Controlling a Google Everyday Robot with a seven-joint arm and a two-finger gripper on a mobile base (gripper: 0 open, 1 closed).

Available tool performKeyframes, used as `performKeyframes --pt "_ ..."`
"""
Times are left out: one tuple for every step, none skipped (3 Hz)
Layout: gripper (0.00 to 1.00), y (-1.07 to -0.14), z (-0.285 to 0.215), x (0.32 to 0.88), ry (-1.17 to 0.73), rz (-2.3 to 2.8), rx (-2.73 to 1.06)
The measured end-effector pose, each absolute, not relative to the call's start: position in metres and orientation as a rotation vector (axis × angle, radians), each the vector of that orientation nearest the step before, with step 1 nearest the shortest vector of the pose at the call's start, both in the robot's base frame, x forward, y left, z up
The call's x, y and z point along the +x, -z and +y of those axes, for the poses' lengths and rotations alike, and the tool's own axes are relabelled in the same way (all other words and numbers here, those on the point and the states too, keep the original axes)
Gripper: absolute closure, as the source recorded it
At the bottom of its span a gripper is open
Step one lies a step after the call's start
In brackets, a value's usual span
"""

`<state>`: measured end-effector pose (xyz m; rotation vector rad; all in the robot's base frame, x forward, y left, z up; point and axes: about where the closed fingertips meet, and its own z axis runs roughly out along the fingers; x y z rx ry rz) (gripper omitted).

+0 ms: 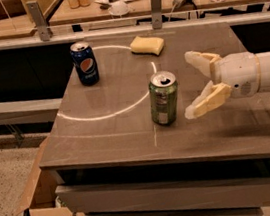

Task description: Place green can upright

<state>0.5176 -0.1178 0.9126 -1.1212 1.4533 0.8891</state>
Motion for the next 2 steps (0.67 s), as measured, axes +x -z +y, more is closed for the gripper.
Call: performKeyframes --pt "0.00 -0.9240 -0.1832 0.5075 -0.702 1.593 -1.141" --pt "0.00 -0.9223 -0.1821 0.5087 -0.701 1.596 -1.147"
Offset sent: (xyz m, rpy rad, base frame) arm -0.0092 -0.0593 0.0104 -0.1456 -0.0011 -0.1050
